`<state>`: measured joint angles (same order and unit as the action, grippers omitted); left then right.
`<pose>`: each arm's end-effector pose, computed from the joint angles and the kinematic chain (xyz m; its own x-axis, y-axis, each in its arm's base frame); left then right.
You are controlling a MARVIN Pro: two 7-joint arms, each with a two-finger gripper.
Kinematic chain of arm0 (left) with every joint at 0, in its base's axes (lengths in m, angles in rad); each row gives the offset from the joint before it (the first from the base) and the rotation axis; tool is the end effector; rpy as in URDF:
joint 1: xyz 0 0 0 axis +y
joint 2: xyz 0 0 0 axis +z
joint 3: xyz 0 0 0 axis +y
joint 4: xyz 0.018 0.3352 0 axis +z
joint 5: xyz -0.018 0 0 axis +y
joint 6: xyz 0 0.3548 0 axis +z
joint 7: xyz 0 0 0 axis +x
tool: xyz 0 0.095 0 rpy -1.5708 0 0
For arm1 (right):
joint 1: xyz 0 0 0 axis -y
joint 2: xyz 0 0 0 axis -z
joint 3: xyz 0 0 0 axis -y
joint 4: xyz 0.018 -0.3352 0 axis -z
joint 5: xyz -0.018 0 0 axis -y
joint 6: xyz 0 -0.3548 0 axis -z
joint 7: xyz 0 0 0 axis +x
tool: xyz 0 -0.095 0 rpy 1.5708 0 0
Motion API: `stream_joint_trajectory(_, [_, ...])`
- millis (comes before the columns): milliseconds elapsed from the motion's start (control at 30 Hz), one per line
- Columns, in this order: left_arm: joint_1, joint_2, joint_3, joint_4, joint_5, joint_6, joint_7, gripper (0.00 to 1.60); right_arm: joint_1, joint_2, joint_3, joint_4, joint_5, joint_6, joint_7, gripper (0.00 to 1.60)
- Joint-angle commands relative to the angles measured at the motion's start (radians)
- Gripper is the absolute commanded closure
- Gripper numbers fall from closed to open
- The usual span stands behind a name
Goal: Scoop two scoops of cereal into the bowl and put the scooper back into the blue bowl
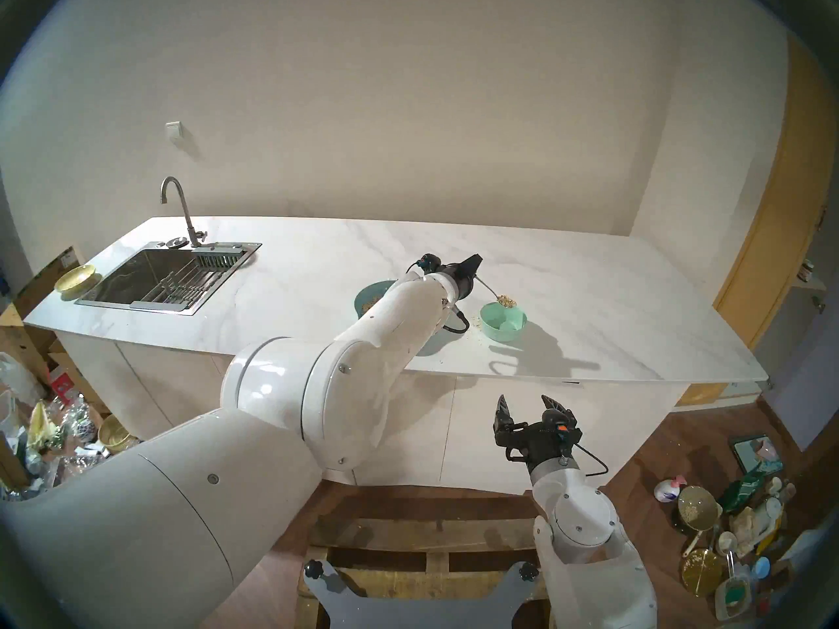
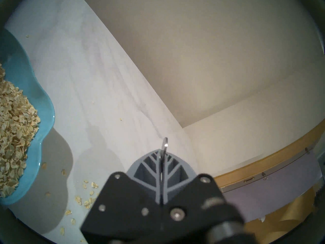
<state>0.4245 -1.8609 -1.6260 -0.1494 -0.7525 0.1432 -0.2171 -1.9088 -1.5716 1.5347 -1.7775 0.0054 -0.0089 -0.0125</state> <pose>0.7046 -0.2420 -0.2393 0.5031 0.6765 0.5378 -0.1612 -0.5379 0.8275 0.3493 0.0157 -0.3980 0.1224 -0.0139 0.9924 0.0207 -0.9996 -0.0166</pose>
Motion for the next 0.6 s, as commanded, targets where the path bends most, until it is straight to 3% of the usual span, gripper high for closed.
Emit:
stream_joint_trajectory(0, [-0.042, -0.013, 0.01, -0.022, 0.007, -0.009, -0.034, 1.6, 0.006, -0.001, 0.0, -0.023, 0.0, -0.006, -0.001, 0.0])
stream_joint_trajectory(567, [-0.039, 0.028, 0.055, -0.016, 0.047, -0.02, -0.062, 1.6, 0.006, -0.001, 0.0, -0.024, 0.0, -0.006, -0.001, 0.0])
